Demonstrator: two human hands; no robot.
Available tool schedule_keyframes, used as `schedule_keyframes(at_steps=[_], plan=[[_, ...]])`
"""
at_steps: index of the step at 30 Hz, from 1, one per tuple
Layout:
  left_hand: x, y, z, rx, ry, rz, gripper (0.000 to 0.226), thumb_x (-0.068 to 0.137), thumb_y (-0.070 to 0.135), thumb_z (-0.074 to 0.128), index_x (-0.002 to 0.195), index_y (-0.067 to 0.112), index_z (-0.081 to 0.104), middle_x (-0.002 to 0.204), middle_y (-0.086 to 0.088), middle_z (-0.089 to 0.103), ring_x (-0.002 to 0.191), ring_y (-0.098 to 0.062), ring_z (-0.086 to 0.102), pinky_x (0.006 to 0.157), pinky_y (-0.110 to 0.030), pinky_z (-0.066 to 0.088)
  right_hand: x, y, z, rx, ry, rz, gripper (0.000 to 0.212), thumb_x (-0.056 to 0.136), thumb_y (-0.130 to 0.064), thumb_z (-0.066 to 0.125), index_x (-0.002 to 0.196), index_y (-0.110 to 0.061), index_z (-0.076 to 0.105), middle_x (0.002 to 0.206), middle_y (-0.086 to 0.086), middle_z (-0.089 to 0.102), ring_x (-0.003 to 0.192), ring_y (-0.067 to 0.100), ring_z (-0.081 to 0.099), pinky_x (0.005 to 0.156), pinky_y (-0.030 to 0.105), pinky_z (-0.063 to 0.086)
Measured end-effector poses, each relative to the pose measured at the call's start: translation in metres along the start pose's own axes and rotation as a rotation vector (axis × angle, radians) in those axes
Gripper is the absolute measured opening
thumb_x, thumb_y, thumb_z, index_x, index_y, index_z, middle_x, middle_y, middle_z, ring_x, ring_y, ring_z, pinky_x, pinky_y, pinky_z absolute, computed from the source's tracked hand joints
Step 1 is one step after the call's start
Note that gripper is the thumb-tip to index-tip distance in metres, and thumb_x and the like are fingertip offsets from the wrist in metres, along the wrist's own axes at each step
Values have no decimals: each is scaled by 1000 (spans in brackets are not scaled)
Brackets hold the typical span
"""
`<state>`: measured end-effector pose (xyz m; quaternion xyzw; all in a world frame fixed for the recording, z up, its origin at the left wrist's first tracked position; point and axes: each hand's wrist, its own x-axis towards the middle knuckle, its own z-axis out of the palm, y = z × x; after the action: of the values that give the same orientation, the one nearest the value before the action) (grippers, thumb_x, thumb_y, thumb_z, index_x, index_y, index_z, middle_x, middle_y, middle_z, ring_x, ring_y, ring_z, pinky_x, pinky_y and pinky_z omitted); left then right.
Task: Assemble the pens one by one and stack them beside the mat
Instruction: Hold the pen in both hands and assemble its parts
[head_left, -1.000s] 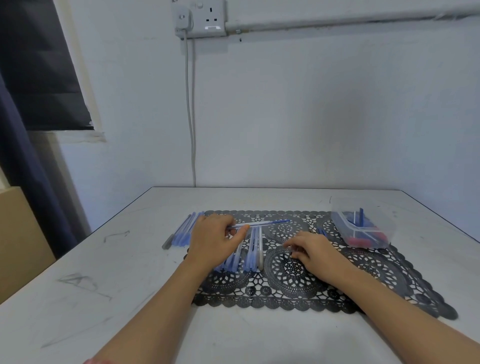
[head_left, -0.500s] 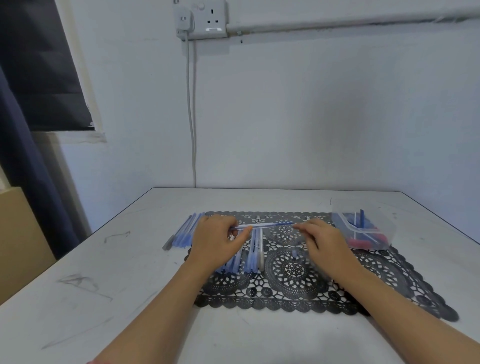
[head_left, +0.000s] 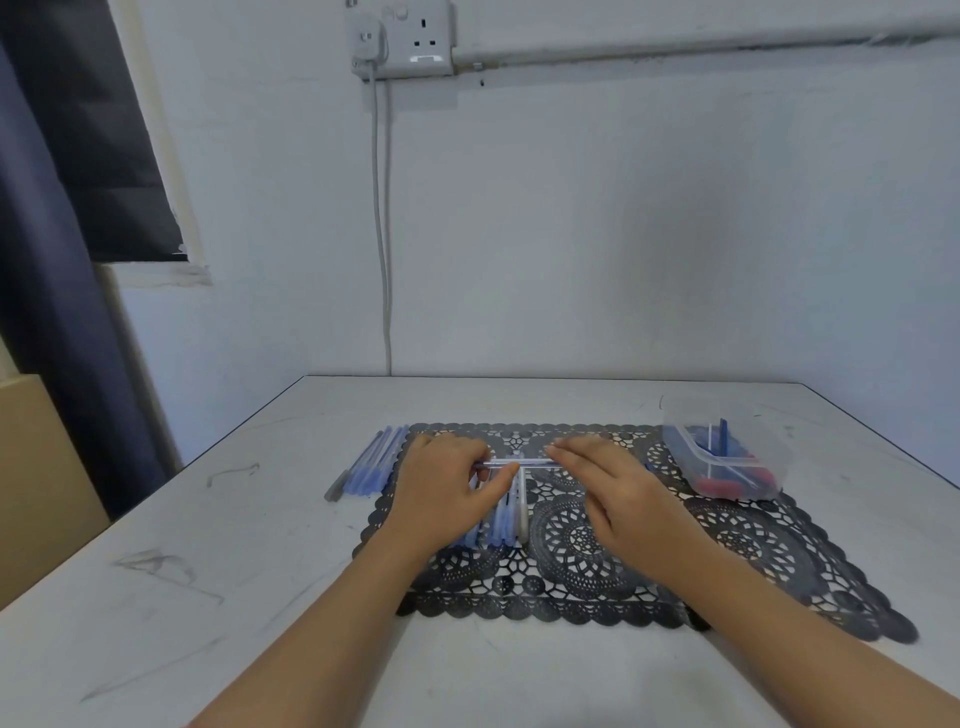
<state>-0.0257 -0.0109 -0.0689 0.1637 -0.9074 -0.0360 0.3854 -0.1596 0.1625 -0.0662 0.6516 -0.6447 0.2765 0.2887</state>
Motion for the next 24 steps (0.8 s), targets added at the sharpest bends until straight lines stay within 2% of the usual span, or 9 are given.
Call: schedule_keyframes(at_steps=[5, 10, 14, 20, 23, 24], plan=[[-1, -2, 0, -14, -7, -27, 45, 81, 62, 39, 58, 24, 46, 51, 9, 43, 55, -8, 44, 69, -29, 34, -2, 0, 0, 25, -18, 53, 49, 80, -11, 35, 123, -5, 57, 112, 11, 64, 101, 22, 61, 95, 32, 45], [-1, -6, 0, -7, -5, -35, 40, 82, 60, 41, 56, 29, 39, 49, 11, 38, 53, -3, 39, 68, -28, 30, -2, 6, 0, 11, -14, 89, 41, 76, -4, 53, 115, -6, 64, 101, 8, 67, 91, 20, 62, 87, 28, 48], [-2, -7, 1, -19, 4, -33, 40, 82, 59, 42, 54, 34, 28, 49, 14, 34, 52, 1, 36, 69, -28, 31, -1, 9, -1, -51, 39, 83, 31, 86, -20, 48, 105, -9, 69, 89, 3, 68, 79, 16, 62, 76, 31, 53], [-2, -7, 1, -14, -15, -39, 40, 82, 62, 38, 57, 31, 34, 52, 12, 41, 55, -2, 40, 70, -28, 30, -1, 17, -6, -190, 80, 66, 21, 84, -27, 56, 92, -17, 72, 76, -2, 65, 68, 15, 60, 70, 33, 50], [-3, -6, 0, -10, -15, -31, 40, 82, 63, 37, 56, 32, 33, 53, 11, 43, 55, -3, 41, 71, -27, 29, -1, 19, -5, -186, 88, 86, 11, 76, -18, 69, 85, -13, 72, 74, 0, 65, 66, 18, 61, 65, 34, 53], [-2, -6, 1, -9, -17, -31, 40, 82, 63, 37, 56, 33, 31, 53, 11, 43, 55, -3, 41, 71, -28, 29, -1, 19, -5, -172, 88, 103, 13, 71, -12, 75, 84, -11, 72, 73, 1, 65, 66, 19, 61, 63, 35, 54]])
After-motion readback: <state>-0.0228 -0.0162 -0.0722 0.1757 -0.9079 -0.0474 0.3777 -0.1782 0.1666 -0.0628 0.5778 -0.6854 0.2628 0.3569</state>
